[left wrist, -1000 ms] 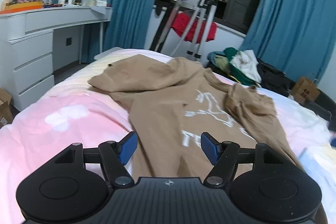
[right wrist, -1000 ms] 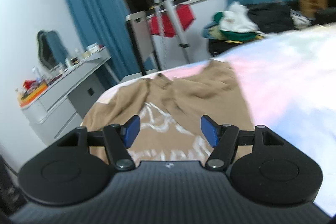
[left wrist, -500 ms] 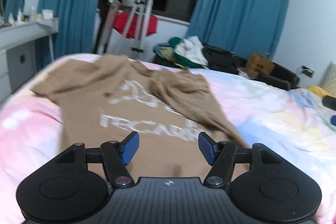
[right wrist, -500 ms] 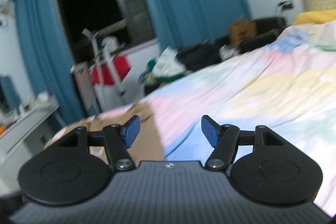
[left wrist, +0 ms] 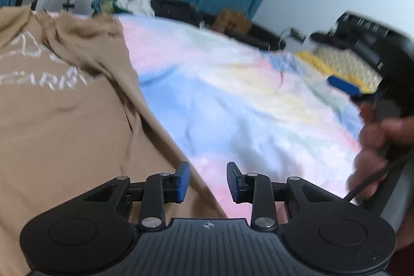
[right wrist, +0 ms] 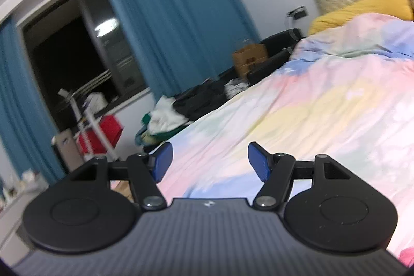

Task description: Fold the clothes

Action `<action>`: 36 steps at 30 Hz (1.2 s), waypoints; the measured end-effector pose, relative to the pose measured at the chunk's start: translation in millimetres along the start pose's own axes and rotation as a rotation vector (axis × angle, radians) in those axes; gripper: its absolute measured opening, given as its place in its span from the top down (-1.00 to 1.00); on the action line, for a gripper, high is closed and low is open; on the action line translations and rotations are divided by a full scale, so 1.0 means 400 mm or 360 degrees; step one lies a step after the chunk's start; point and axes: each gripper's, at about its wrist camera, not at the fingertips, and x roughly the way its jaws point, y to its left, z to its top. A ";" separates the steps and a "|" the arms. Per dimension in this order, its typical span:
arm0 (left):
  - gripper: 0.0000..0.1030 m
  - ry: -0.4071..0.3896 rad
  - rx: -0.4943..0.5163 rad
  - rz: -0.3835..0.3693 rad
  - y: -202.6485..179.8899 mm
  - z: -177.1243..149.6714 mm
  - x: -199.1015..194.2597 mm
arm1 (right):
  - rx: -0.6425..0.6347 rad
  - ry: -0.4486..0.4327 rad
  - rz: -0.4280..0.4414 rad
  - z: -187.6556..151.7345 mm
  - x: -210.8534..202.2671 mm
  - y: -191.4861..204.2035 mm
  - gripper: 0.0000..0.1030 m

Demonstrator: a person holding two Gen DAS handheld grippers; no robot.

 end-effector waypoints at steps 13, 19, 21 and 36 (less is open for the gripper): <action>0.99 0.0105 -0.0167 -0.0064 0.110 0.013 -0.054 | 0.0039 0.0146 -0.0070 -0.021 0.054 -0.035 -0.33; 0.99 0.0058 -0.0469 -0.0055 0.304 0.064 -0.232 | -0.0071 0.0214 -0.0091 -0.037 0.068 0.004 -0.33; 0.99 0.0063 -0.0562 0.0020 0.380 0.061 -0.257 | -0.0126 0.0276 -0.0083 -0.051 0.083 0.022 -0.33; 0.46 0.0067 -0.0515 0.0104 0.430 0.027 -0.291 | -0.0182 0.1108 0.0562 -0.198 0.158 0.165 -0.33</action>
